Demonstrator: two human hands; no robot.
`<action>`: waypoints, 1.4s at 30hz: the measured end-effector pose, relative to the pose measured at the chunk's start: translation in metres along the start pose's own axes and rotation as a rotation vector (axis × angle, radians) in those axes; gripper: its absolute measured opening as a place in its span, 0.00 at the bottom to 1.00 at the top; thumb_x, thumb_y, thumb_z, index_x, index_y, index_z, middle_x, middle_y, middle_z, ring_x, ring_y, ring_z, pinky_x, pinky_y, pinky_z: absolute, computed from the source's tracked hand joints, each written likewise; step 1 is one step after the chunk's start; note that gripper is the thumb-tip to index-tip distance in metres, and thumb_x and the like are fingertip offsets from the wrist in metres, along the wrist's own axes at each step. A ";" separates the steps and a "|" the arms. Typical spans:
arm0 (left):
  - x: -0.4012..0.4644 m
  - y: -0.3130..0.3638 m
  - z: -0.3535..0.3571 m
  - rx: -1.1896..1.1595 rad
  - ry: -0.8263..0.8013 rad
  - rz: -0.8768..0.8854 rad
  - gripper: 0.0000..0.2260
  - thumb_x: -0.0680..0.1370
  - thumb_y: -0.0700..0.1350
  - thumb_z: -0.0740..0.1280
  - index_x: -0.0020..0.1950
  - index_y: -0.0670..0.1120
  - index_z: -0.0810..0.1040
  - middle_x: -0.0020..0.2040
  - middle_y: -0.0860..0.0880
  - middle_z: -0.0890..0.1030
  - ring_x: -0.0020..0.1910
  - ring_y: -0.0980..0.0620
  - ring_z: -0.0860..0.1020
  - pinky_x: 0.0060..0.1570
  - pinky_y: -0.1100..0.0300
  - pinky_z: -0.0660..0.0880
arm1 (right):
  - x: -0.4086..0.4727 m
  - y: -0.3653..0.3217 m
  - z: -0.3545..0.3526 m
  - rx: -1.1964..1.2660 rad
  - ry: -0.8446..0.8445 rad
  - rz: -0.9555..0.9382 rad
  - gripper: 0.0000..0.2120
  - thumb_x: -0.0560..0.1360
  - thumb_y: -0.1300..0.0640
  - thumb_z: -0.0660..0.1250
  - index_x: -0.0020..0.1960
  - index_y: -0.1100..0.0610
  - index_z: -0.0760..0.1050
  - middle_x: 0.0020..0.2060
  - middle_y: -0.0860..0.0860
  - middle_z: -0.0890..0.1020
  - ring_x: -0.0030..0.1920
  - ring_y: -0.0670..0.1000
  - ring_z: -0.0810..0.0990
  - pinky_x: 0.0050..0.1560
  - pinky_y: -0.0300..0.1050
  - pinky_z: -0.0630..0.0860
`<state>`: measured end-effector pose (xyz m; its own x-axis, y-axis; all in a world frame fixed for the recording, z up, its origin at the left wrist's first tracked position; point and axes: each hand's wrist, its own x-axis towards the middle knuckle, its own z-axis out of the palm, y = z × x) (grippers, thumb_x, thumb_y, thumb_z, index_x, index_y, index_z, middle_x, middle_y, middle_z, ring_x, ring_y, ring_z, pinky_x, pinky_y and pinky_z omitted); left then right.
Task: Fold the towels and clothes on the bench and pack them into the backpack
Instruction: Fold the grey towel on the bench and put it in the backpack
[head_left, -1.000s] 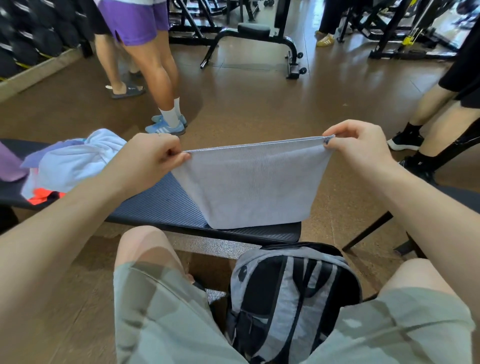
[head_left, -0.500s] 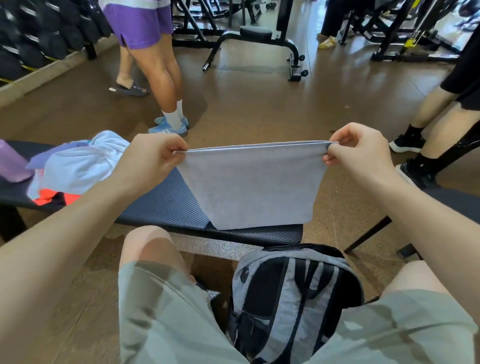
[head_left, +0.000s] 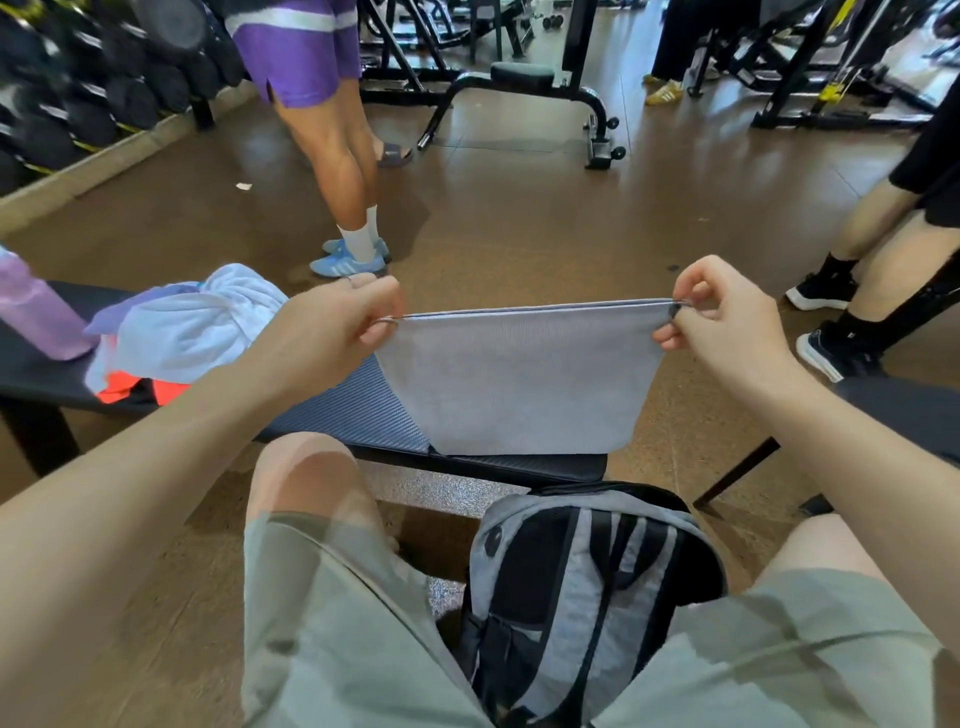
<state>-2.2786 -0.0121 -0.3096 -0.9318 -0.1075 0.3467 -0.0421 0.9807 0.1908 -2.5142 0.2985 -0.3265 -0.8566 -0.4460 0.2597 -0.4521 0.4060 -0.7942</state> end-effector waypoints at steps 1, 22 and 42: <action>-0.003 -0.001 0.000 0.030 -0.022 0.031 0.06 0.80 0.40 0.63 0.52 0.51 0.74 0.46 0.54 0.73 0.42 0.48 0.74 0.39 0.46 0.75 | -0.001 0.000 0.001 -0.043 -0.007 -0.034 0.14 0.76 0.72 0.58 0.45 0.54 0.72 0.44 0.55 0.79 0.35 0.47 0.85 0.42 0.46 0.84; 0.019 -0.031 0.009 -0.404 -0.085 -0.284 0.08 0.75 0.42 0.76 0.39 0.48 0.80 0.35 0.53 0.82 0.34 0.56 0.78 0.38 0.58 0.75 | 0.029 0.009 -0.002 -0.284 -0.110 -0.106 0.06 0.72 0.64 0.67 0.38 0.55 0.76 0.33 0.50 0.82 0.33 0.45 0.81 0.37 0.37 0.76; 0.071 -0.037 0.023 -0.249 -0.159 -0.237 0.06 0.76 0.44 0.75 0.41 0.52 0.81 0.34 0.53 0.80 0.34 0.56 0.76 0.36 0.56 0.73 | 0.066 0.026 -0.004 -0.410 -0.136 -0.073 0.12 0.74 0.66 0.60 0.45 0.54 0.80 0.33 0.49 0.82 0.37 0.47 0.82 0.39 0.36 0.71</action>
<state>-2.3518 -0.0523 -0.3127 -0.9518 -0.2809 0.1232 -0.1925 0.8599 0.4728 -2.5829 0.2828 -0.3279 -0.7904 -0.5752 0.2108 -0.5954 0.6402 -0.4854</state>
